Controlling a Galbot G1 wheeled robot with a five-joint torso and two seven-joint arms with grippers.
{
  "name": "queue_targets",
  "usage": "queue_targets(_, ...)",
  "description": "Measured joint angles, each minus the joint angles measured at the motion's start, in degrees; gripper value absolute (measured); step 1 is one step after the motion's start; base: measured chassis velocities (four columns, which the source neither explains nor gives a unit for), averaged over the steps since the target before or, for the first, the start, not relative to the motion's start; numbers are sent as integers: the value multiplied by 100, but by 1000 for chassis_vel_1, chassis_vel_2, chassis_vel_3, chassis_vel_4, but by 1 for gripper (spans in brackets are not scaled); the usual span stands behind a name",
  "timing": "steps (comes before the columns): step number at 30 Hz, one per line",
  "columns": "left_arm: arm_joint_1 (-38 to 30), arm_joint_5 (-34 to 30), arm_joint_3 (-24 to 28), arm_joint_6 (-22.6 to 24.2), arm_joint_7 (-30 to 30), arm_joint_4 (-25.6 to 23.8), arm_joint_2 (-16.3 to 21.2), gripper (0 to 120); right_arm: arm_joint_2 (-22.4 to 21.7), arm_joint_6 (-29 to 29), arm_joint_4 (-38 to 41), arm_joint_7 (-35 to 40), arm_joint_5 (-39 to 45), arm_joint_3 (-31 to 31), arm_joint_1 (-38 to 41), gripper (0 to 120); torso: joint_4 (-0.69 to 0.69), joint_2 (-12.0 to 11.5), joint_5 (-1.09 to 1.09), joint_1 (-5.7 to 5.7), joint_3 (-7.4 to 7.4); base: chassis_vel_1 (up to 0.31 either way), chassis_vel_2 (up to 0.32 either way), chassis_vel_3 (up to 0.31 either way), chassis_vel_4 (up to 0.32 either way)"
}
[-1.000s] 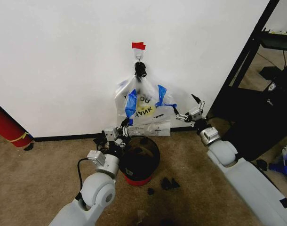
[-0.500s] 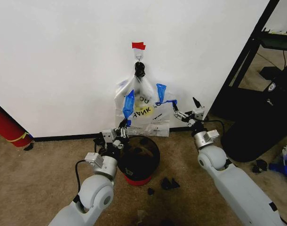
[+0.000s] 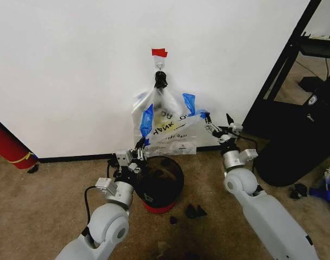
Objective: Pick up the garbage bag from the wall and place it over the trash bin.
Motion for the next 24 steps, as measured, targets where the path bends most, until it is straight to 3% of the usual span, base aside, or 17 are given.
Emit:
queue_targets(9,28,56,8,-47,19,52,4,0,124,253,312,-351,1012,121,-264,100,0,0,0,0,0,0,0,0,0)
queue_targets(13,29,68,4,-57,21,66,9,0,142,263,348,-375,966,130,-330,100,0,0,0,0,0,0,0,0,0)
queue_targets(18,47,103,16,-64,31,74,5,0,38,259,57,-659,-698,58,-415,100,-1,0,0,0,1,0,0,0,0)
queue_targets(24,69,142,30,-69,37,76,-1,0,-123,364,-86,-1126,-1898,2,-277,100,0,0,1,0,1,0,0,0,0)
